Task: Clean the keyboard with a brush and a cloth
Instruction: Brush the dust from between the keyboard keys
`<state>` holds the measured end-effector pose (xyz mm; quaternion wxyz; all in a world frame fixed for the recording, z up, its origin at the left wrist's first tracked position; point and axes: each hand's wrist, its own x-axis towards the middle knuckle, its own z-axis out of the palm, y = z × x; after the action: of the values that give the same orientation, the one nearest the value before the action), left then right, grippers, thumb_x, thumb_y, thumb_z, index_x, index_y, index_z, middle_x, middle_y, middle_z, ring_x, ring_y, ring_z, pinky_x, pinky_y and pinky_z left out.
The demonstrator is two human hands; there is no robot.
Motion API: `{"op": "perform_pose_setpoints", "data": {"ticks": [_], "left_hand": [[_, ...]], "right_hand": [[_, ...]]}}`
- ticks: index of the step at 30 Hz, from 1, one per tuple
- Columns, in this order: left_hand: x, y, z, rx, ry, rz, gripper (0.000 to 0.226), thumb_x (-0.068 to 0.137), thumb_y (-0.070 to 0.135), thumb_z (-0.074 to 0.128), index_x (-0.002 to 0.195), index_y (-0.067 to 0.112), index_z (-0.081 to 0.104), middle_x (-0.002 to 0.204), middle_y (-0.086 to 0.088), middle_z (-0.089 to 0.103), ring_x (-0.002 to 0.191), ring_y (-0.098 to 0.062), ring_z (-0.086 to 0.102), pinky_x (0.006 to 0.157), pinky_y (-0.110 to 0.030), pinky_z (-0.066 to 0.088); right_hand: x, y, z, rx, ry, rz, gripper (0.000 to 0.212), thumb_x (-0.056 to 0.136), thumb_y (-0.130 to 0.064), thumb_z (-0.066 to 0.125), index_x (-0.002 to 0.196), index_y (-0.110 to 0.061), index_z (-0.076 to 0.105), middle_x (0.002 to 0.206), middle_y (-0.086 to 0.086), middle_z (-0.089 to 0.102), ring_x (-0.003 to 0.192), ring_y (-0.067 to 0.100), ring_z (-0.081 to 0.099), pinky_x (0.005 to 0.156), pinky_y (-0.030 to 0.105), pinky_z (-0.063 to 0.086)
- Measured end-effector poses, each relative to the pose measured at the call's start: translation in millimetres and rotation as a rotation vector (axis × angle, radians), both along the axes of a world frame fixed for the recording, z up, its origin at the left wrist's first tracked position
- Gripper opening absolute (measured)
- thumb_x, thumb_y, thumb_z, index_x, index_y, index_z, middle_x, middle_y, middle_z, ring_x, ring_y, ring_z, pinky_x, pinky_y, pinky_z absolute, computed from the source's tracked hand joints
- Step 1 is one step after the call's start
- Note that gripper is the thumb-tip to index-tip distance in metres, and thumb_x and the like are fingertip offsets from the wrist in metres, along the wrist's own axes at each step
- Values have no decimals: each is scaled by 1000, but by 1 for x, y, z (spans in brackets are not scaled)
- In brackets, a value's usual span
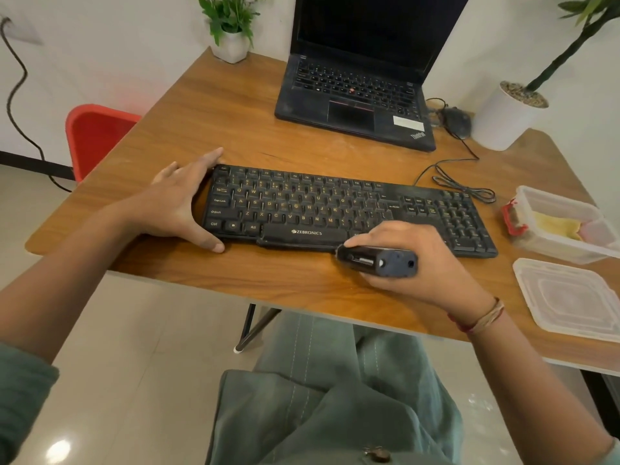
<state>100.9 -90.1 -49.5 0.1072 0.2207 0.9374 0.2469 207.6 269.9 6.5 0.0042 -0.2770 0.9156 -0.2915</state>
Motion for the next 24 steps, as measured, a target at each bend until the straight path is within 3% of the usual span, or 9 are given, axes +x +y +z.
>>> {"op": "perform_pose_setpoints", "data": {"ticks": [7,12,16,19,24], "left_hand": [[1,0,2,10,-11,-2,157,24,91,64,152,36,-6,160,3,18,146,-17,14,120,-40,-7],[1,2,2,7,-9,6,150,29,81,69,152,37,-6,159,2,19,146,-18,15,121,-42,-6],[0,1,3,12,-29,4,150,30,79,71,152,37,-6,159,2,19,147,-19,14,121,-42,-7],[0,1,2,19,-11,9,150,29,79,71,152,37,-4,159,2,20,147,-19,15,121,-43,-7],[2,2,2,23,-8,5,149,30,78,71,152,36,-4,158,2,21,146,-20,17,120,-44,-7]], "right_hand": [[2,-24,-14,25,85,-59,42,73,-23,78,113,-28,69,99,-9,67,92,6,62,82,38,53],[-6,-74,-16,-31,44,3,38,73,-21,76,110,-27,70,96,-9,68,88,6,63,79,37,54],[-2,-42,-8,-28,-34,-76,37,75,-18,76,109,-28,70,91,-9,67,82,4,63,74,28,52],[4,-10,-2,-47,-60,-189,40,71,-12,80,108,-26,72,87,-7,68,82,7,63,73,31,50],[-4,-47,-3,-74,-83,-147,37,72,-20,78,106,-32,71,83,-10,67,76,5,62,67,27,50]]}}
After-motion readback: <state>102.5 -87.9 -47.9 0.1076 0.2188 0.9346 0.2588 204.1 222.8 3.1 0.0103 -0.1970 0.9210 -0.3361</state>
